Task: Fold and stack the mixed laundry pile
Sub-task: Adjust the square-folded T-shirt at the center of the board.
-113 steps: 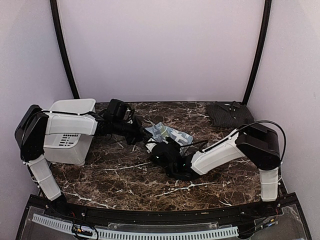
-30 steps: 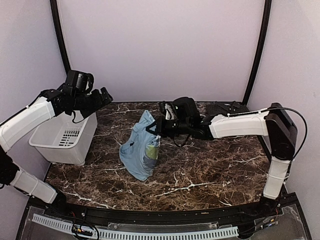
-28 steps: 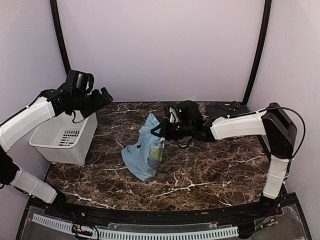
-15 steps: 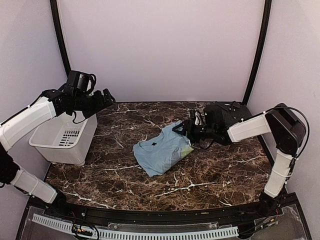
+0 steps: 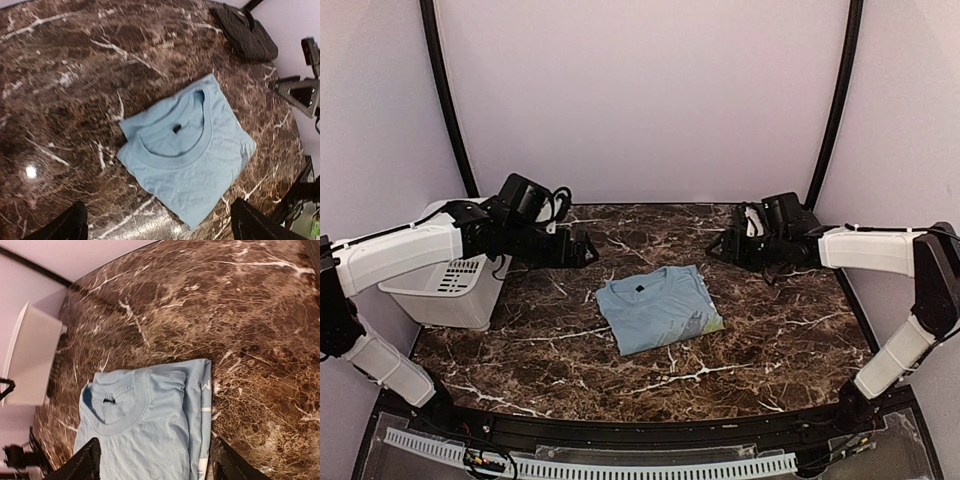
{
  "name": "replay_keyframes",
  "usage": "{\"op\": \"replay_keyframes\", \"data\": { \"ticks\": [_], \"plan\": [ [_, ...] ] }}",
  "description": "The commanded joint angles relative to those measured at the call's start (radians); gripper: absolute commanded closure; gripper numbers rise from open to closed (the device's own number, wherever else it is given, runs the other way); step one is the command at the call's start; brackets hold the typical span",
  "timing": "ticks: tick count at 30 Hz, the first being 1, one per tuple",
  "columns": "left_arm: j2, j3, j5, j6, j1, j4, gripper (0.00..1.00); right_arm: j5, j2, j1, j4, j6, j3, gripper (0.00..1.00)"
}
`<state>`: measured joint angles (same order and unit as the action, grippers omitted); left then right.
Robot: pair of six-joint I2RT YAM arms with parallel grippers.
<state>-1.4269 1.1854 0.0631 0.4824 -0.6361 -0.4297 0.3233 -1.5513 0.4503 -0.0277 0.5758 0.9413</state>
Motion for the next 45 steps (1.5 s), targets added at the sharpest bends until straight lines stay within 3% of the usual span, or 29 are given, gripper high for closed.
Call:
{"op": "replay_keyframes", "data": {
  "ticks": [1, 9, 17, 26, 37, 39, 43, 45],
  "plan": [
    [-0.032, -0.125, 0.131, 0.023, -0.072, 0.082, 0.03, 0.125, 0.049, 0.042, -0.091, -0.131, -0.025, 0.31],
    [-0.131, -0.154, 0.090, 0.083, -0.098, 0.135, 0.22, 0.025, -0.104, 0.096, -0.147, -0.195, 0.073, 0.41],
    [-0.323, -0.007, 0.032, 0.106, -0.077, 0.091, 0.44, -0.043, -0.308, 0.087, -0.154, -0.247, 0.245, 0.53],
    [-0.365, -0.012, 0.046, 0.115, -0.030, 0.138, 0.49, -0.021, -0.380, 0.073, -0.138, -0.253, 0.310, 0.65],
    [-0.419, -0.009, 0.090, 0.107, -0.004, 0.219, 0.52, -0.005, -0.458, 0.073, -0.137, -0.248, 0.360, 0.69],
    [-0.435, -0.007, 0.101, 0.108, -0.004, 0.240, 0.52, -0.008, -0.459, 0.073, -0.142, -0.248, 0.363, 0.75],
    [-0.464, 0.001, 0.122, 0.111, -0.002, 0.273, 0.65, -0.014, -0.427, 0.073, -0.140, -0.246, 0.346, 1.00],
    [-0.476, 0.007, 0.134, 0.112, -0.002, 0.286, 0.70, -0.023, -0.410, 0.073, -0.142, -0.246, 0.340, 1.00]
  ]
}}
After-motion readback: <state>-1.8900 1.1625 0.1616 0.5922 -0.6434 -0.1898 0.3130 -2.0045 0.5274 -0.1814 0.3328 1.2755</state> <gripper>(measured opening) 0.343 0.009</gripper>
